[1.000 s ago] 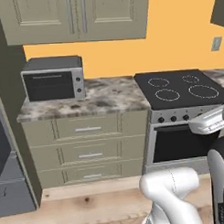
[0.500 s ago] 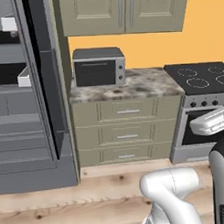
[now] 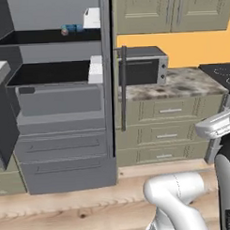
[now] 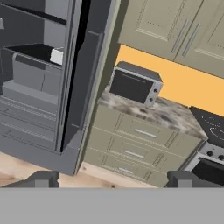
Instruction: Pick the egg and butter from the fridge and place them by the bowl for mixing.
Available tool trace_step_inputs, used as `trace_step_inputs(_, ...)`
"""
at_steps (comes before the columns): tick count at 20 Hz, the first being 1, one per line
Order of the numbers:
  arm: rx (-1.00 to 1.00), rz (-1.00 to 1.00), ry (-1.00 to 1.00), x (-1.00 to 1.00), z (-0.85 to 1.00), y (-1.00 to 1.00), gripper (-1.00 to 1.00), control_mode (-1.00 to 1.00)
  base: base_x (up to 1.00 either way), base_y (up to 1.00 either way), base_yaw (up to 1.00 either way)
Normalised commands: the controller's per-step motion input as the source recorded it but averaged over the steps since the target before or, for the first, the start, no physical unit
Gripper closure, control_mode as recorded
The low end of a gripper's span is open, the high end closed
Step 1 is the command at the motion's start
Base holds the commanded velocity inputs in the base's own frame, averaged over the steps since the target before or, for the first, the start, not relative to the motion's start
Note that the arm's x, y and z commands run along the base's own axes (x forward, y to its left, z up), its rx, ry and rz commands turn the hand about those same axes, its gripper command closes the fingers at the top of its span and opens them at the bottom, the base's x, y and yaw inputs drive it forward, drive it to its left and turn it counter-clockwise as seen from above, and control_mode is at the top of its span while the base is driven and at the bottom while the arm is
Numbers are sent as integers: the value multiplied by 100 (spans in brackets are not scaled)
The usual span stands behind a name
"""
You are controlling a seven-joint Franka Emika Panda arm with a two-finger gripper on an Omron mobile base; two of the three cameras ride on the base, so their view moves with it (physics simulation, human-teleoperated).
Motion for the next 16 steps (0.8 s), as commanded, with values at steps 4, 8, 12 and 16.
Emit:
trace_step_inputs(4,0,0,0,0,0,0,-100,100,0,100,-3)
trace_step_inputs(8,0,0,0,0,0,0,-100,100,0,100,-3)
trace_step_inputs(12,0,0,0,0,0,0,-100,100,0,100,-4)
trace_step_inputs(16,0,0,0,0,0,0,-100,100,2,71,-13)
